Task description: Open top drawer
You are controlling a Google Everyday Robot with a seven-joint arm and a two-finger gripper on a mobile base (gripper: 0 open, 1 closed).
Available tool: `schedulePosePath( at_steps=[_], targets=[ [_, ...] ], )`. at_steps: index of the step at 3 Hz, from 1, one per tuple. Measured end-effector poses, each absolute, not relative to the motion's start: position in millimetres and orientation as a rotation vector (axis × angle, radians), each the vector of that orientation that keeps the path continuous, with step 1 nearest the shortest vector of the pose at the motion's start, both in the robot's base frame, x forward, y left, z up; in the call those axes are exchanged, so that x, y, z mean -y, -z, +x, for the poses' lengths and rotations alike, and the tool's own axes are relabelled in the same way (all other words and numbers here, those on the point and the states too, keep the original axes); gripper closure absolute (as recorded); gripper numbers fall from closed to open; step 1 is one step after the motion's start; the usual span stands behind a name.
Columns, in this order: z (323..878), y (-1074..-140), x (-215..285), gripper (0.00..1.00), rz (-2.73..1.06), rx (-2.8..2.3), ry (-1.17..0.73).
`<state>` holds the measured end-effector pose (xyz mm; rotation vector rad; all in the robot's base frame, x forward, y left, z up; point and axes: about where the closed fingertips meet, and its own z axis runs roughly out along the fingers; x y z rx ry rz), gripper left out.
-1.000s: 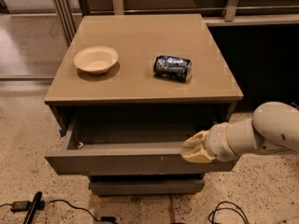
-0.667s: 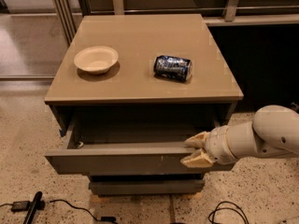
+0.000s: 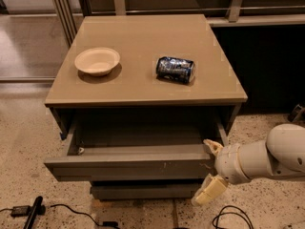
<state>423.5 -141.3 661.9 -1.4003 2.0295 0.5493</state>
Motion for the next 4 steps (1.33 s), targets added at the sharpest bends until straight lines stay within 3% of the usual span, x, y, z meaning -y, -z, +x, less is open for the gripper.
schedulePosePath(
  at_steps=[1,4],
  targets=[
    [423,-662,141,0.19,-1.4,-2.029,-0.549],
    [404,-672,152,0.88,-1.39,-2.019,-0.561]
  ],
)
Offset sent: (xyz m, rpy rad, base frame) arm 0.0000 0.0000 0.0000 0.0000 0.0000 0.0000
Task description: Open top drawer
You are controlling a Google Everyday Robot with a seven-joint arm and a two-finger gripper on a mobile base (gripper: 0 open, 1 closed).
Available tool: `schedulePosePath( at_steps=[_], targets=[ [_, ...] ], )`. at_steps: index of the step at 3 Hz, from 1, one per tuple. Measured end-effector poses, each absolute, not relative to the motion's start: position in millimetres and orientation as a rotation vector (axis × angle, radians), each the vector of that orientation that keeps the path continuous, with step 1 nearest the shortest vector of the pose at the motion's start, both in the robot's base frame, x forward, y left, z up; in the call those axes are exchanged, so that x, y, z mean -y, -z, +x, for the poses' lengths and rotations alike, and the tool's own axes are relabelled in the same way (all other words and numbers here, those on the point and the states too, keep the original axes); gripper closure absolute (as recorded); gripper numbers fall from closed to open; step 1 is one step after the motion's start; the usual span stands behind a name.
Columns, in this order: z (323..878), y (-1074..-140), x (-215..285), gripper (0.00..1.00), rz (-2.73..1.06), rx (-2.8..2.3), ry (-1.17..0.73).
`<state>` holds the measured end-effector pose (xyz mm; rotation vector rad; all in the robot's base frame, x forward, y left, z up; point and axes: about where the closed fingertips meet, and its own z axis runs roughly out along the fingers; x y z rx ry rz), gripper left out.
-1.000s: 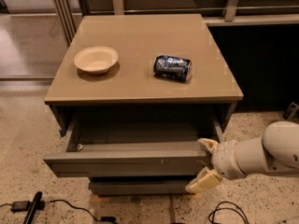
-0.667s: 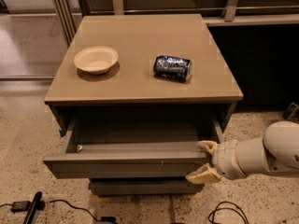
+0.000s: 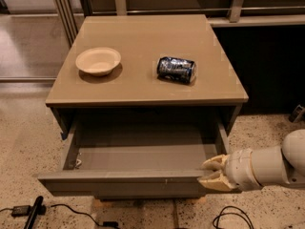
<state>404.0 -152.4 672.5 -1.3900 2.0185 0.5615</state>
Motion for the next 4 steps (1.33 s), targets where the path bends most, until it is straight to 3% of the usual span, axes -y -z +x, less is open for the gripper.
schedulePosePath(
  at_steps=[1,2,3,4],
  targets=[
    [396.6,-674.5,149.2,1.0,-1.4,-2.008,-0.576],
    [396.6,-674.5,149.2,0.87,-1.4,-2.008,-0.576],
    [396.6,-674.5,149.2,0.56,-1.4,-2.008,-0.576],
    [396.6,-674.5,149.1,0.32,-1.4,-2.008,-0.576]
  ],
)
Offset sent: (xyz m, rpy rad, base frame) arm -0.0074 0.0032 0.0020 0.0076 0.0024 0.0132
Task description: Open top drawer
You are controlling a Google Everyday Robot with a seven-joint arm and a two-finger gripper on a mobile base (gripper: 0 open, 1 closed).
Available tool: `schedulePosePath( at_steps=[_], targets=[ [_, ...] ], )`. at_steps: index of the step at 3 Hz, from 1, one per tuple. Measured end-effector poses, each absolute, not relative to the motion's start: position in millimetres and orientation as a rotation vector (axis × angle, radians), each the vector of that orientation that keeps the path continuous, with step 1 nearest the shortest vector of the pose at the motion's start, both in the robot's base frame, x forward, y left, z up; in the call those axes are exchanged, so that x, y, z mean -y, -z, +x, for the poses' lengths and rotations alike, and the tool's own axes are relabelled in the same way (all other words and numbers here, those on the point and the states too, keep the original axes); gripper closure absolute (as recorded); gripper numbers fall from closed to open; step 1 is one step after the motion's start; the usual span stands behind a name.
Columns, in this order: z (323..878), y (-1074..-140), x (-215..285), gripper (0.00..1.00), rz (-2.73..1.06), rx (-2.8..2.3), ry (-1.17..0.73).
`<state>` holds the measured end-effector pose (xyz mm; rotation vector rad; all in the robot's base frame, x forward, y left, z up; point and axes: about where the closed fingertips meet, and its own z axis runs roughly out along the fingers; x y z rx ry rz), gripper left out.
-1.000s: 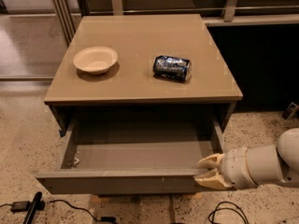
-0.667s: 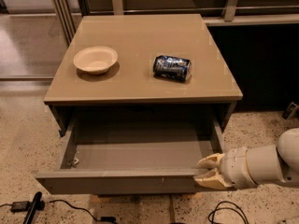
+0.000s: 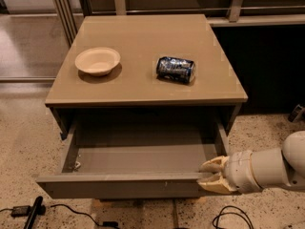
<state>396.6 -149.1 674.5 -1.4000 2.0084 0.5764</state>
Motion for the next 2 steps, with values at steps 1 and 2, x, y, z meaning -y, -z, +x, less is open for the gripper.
schedulePosePath(
  at_steps=[1,2],
  targets=[
    [396.6,-674.5,149.1,0.09,-1.4,-2.008,-0.576],
    [396.6,-674.5,149.1,0.0,-1.4,-2.008,-0.576]
  ],
)
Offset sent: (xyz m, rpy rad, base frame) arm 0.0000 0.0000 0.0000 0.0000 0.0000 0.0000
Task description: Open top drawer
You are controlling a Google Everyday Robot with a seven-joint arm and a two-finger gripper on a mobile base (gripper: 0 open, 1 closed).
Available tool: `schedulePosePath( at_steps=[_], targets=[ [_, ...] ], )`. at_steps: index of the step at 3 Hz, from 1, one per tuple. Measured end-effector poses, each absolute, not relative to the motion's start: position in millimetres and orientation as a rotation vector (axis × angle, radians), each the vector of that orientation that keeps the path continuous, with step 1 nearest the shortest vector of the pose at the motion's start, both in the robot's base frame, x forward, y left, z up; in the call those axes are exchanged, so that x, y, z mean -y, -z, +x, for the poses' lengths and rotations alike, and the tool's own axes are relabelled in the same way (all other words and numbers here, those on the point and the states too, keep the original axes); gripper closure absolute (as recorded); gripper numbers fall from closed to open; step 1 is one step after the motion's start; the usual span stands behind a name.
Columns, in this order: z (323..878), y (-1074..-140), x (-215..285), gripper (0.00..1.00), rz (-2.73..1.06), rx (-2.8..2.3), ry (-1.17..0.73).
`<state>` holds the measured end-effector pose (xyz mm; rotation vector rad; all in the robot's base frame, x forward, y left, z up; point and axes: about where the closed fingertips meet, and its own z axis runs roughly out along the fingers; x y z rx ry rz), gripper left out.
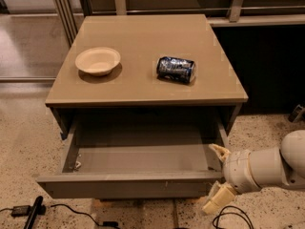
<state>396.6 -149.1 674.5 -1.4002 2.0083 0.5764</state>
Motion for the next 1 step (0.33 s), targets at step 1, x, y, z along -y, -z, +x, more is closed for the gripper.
schedulePosePath(
  at_steps=[1],
  targets=[
    [396.6,-674.5,149.0,0.0,-1.4,-2.008,-0.576]
  ],
)
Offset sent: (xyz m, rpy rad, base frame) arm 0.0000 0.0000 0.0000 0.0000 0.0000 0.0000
